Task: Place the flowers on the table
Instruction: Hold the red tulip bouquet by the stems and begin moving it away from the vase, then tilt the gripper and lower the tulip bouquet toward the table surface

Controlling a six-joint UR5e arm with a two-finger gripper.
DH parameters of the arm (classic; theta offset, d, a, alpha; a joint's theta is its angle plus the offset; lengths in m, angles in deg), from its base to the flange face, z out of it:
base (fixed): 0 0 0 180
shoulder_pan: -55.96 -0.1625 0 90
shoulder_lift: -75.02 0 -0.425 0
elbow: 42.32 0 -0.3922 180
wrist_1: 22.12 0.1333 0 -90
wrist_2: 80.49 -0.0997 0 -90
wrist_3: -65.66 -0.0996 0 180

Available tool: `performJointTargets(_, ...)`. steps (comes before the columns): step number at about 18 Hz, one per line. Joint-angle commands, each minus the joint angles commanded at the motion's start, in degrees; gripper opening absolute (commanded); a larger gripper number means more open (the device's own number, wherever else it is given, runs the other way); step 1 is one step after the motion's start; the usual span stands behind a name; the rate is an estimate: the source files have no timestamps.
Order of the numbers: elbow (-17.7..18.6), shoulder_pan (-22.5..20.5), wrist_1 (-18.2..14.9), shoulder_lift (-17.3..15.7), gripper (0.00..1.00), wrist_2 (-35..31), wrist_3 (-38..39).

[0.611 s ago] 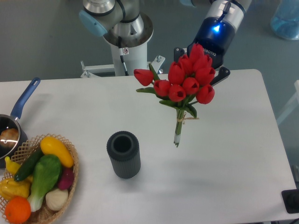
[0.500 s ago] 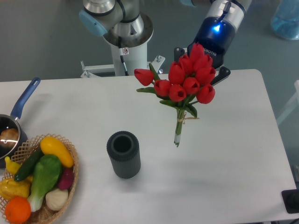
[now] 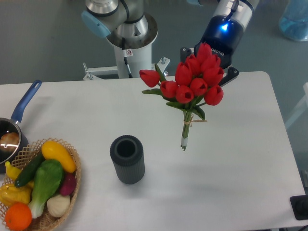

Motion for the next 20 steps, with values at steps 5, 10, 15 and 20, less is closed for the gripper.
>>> performJointTargets(5,-1.93,0.79,-0.17,-0.27,0.26,-9.93,0.09)
performJointTargets(10,-3.52,5.00,-0.35,0.35,0.28,-26.44,-0.17)
performJointTargets(15,-2.82,9.74,-0.61,2.80,0.28,-41.22,0.00)
performJointTargets(20,-0.80,14.67,-0.70,6.41,0.28,-52.64,-0.18)
